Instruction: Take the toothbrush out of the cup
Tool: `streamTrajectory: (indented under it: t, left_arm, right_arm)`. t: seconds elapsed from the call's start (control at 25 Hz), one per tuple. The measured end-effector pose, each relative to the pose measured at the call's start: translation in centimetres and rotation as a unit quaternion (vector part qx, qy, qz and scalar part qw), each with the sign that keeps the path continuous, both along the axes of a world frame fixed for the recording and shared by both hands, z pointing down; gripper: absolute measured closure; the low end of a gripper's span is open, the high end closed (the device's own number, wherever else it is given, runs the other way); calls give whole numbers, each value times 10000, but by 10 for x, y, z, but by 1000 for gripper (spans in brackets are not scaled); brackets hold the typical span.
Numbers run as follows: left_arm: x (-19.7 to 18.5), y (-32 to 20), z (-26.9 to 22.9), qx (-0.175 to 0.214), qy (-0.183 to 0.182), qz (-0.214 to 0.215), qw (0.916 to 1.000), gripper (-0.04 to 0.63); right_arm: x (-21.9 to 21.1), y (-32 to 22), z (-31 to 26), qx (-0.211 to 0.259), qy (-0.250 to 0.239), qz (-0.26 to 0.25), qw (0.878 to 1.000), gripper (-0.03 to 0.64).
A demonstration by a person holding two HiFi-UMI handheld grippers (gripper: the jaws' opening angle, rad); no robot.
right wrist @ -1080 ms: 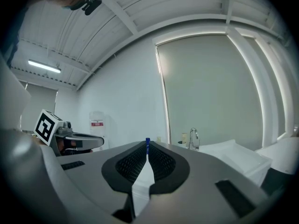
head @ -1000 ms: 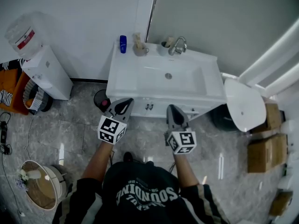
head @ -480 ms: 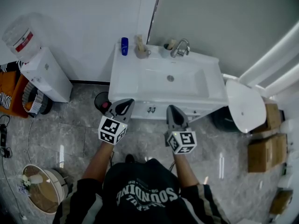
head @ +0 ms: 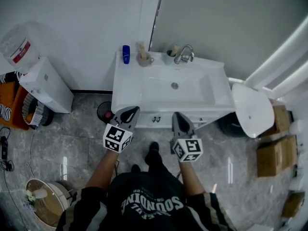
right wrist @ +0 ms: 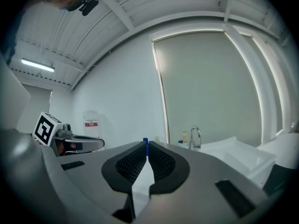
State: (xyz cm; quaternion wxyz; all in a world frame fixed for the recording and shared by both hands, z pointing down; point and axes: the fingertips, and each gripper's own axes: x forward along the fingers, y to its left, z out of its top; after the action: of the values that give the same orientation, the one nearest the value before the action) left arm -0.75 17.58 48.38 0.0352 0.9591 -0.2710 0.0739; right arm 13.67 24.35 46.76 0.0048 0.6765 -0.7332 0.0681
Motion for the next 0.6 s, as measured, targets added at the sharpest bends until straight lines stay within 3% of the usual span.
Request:
streamTrajectory:
  t: [0.24, 0.6]
  left_arm:
    - [15, -34, 10, -77, -68, -42, 9999, 597]
    - [43, -134, 15, -185, -177, -358, 9990, 597]
  right_arm:
    - [15, -40, 9, -59, -56, -90, 9999, 617]
    - [41, -157, 16, -93, -176, -480, 9986, 617]
